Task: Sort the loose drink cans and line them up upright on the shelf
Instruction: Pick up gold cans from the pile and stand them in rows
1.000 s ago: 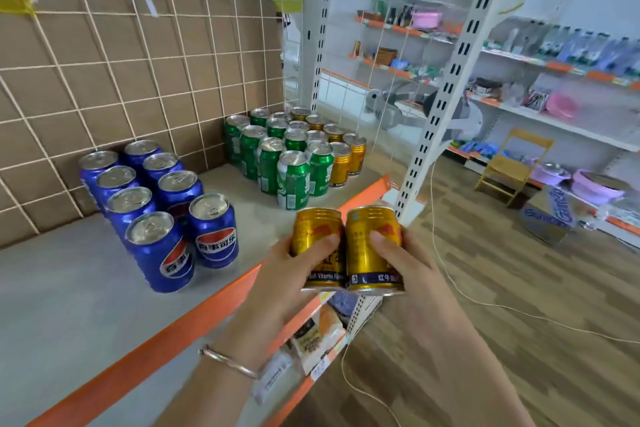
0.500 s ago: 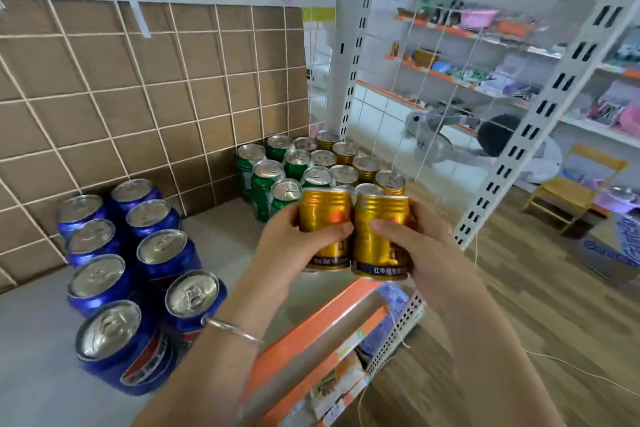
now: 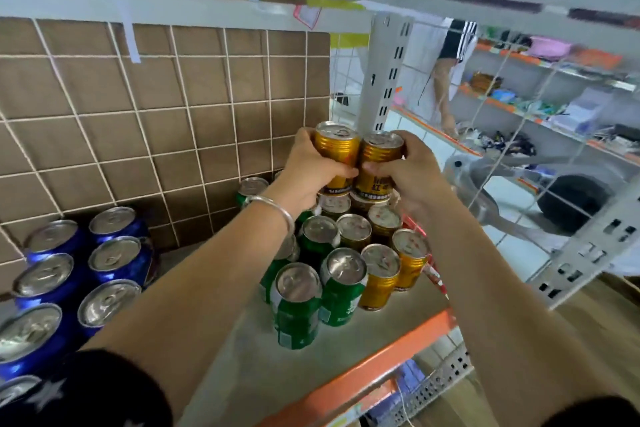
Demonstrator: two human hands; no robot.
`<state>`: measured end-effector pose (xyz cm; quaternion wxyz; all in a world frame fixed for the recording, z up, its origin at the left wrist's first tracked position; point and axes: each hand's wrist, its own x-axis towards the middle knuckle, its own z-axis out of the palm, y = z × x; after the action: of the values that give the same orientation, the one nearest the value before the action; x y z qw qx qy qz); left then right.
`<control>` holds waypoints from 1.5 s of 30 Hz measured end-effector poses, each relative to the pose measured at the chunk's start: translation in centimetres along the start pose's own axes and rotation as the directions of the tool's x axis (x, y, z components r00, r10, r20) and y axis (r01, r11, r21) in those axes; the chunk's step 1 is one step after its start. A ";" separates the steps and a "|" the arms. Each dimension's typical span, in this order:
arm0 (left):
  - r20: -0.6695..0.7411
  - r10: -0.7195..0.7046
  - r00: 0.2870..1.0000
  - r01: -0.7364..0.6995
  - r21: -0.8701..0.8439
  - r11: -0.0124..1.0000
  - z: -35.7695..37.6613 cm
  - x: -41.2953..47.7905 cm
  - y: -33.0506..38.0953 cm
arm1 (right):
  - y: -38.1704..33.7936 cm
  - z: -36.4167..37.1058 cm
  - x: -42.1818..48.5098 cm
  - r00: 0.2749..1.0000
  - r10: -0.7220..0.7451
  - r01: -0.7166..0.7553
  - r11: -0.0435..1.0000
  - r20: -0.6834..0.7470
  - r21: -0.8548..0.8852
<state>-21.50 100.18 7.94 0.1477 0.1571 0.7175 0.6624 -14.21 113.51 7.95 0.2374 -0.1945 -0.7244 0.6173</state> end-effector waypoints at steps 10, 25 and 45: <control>-0.190 0.087 0.978 -0.028 0.295 0.955 1.8 7.5 -4.7 | 4.2 1.4 8.2 0.993 0.006 0.000 0.999 0.116 -0.052; -0.102 0.103 0.989 0.012 0.769 0.640 0.8 7.6 -5.0 | 6.2 1.3 9.5 0.971 -0.171 0.235 0.806 0.167 -0.544; -0.174 0.118 0.978 0.104 0.890 0.444 2.2 4.0 -5.9 | 8.8 1.1 5.9 0.976 -0.011 0.180 0.610 0.219 -0.772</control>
<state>-24.38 103.46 1.86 -0.0367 0.1434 0.9691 0.1972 -19.73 117.49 -0.23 0.0898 -0.1794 -0.9501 0.2389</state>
